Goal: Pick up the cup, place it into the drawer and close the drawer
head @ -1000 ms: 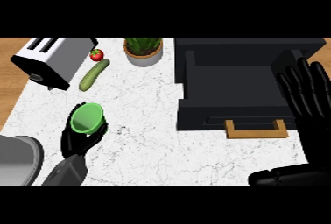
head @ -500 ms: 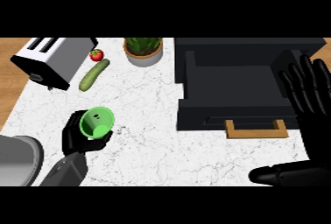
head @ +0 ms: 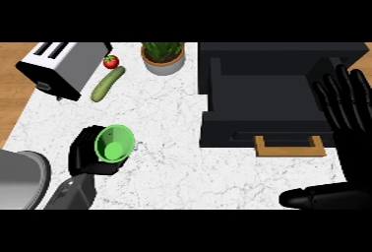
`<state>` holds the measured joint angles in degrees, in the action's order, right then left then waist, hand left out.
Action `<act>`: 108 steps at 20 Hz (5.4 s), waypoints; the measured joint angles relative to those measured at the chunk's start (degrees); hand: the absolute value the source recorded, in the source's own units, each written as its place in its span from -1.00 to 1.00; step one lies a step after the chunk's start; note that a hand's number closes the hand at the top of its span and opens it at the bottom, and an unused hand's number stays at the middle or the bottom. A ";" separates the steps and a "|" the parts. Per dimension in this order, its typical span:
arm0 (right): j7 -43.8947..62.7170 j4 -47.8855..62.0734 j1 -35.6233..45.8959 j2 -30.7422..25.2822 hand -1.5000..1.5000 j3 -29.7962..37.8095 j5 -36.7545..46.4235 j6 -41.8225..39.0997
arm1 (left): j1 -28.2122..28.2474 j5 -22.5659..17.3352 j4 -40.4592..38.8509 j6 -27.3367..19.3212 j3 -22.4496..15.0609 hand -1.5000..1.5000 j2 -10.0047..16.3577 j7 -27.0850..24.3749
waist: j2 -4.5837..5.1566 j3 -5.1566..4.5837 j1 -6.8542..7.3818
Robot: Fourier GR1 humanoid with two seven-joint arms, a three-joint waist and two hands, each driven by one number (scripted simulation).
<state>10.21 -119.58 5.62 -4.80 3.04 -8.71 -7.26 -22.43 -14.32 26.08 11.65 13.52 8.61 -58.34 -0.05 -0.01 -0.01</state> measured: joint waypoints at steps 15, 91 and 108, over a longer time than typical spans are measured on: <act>0.97 -0.80 -1.19 0.12 -1.00 0.12 0.25 0.40 | 4.03 -2.02 36.17 -0.03 -9.65 1.00 -3.83 19.12 | -0.35 0.09 0.72; -3.27 5.21 3.22 -0.72 -1.00 1.88 -5.66 -4.96 | -53.13 -25.23 -0.94 -38.35 -46.69 -1.00 -8.61 36.88 | 1.38 0.09 -5.82; -1.30 0.16 -2.07 -8.08 1.00 3.15 -6.50 -12.86 | -44.47 -31.50 13.95 -35.13 -38.84 -1.00 -3.15 33.49 | -0.41 -0.01 0.60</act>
<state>8.91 -119.42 3.55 -12.88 6.19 -15.21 -20.12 -66.90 -45.82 40.03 -23.48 -25.32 5.46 -24.84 -0.46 -0.02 0.59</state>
